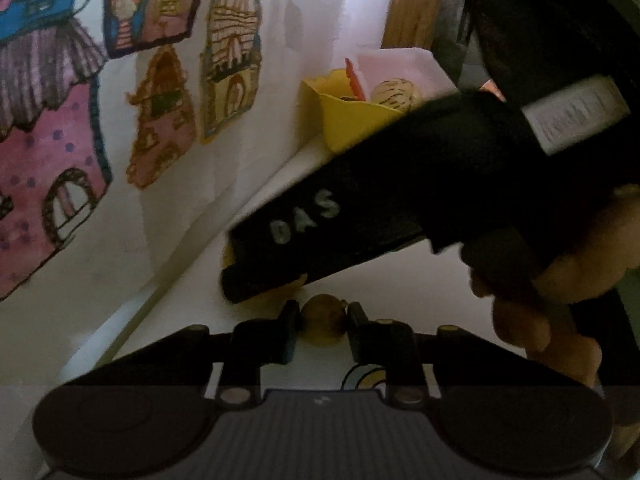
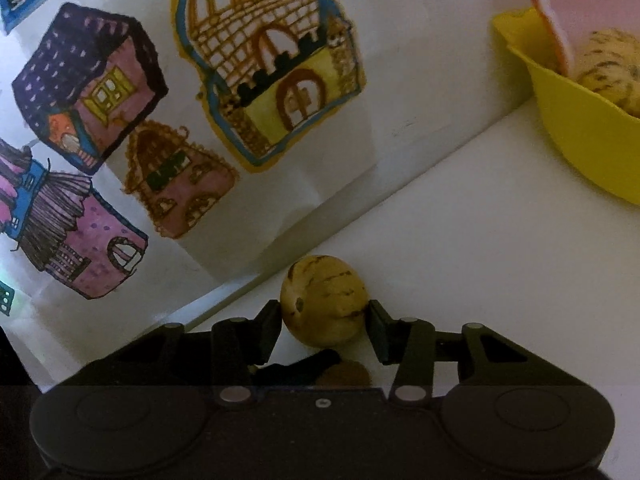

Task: Organize fruits
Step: 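Grasp the striped yellow gourd with the right gripper while the left gripper grasps a small brown fruit, then carry the striped gourd and brown fruit over the metal tray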

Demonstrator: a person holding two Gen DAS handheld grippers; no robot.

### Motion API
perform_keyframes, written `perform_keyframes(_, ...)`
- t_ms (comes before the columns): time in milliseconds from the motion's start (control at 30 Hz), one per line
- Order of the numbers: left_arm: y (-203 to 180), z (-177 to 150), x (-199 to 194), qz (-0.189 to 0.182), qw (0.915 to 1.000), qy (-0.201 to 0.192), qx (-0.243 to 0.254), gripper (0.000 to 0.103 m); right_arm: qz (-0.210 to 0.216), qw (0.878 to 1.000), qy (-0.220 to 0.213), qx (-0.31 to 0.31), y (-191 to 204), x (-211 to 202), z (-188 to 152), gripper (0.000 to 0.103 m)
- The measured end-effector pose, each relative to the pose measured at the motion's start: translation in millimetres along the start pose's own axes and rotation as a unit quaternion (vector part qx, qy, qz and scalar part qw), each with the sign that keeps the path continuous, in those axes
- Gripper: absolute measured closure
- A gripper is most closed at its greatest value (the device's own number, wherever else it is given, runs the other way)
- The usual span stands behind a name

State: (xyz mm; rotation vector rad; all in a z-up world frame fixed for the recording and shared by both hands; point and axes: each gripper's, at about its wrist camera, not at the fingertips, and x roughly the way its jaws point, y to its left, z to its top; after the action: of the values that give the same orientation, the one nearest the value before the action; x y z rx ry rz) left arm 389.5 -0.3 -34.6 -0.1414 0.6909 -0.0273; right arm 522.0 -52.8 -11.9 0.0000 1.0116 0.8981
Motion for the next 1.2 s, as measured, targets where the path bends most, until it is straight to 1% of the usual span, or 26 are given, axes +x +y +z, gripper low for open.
perform_keyframes(133, -0.6, -3.8, -6.9, 0.002, 1.0000, 0.007, 0.003, 0.075, 0.008, 0.999, -0.025, 0.025, -4.4, -6.9, -15.1, 0.056)
perform_keyframes(200, 0.4, -3.1, -8.8, 0.000, 0.9999, 0.012, 0.005, 0.075, 0.012, 0.999, -0.035, 0.029, -12.9, -16.8, -23.1, 0.056)
perform_keyframes(367, 1.7, -7.1, -23.1, 0.002, 0.9999, 0.016, 0.006, 0.075, 0.014, 0.999, -0.043, 0.030, -6.4, -31.0, -38.8, 0.056)
perform_keyframes(533, 1.5, -11.6, -41.0, -0.006, 0.9999, 0.013, 0.007, 0.075, 0.011, 0.998, -0.054, 0.031, 5.8, -51.3, -57.0, 0.056)
perform_keyframes(767, -3.3, -22.7, -73.4, -0.018, 0.9998, 0.003, 0.010, 0.075, 0.021, 0.994, -0.095, 0.049, 11.9, -95.6, -85.6, 0.056)
perform_keyframes(1000, -14.0, -30.4, -117.7, -0.031, 0.9993, -0.018, 0.016, 0.075, 0.030, 0.985, -0.152, 0.080, 17.8, -154.1, -124.2, 0.056)
perform_keyframes(1100, -24.9, -30.6, -128.9, -0.036, 0.9988, -0.025, 0.023, 0.075, 0.021, 0.982, -0.166, 0.087, 18.3, -180.8, -145.3, 0.056)
perform_keyframes(1200, -38.4, -30.2, -140.3, -0.047, 0.9980, -0.030, 0.030, 0.075, -0.002, 0.980, -0.177, 0.090, 19.2, -203.8, -163.9, 0.056)
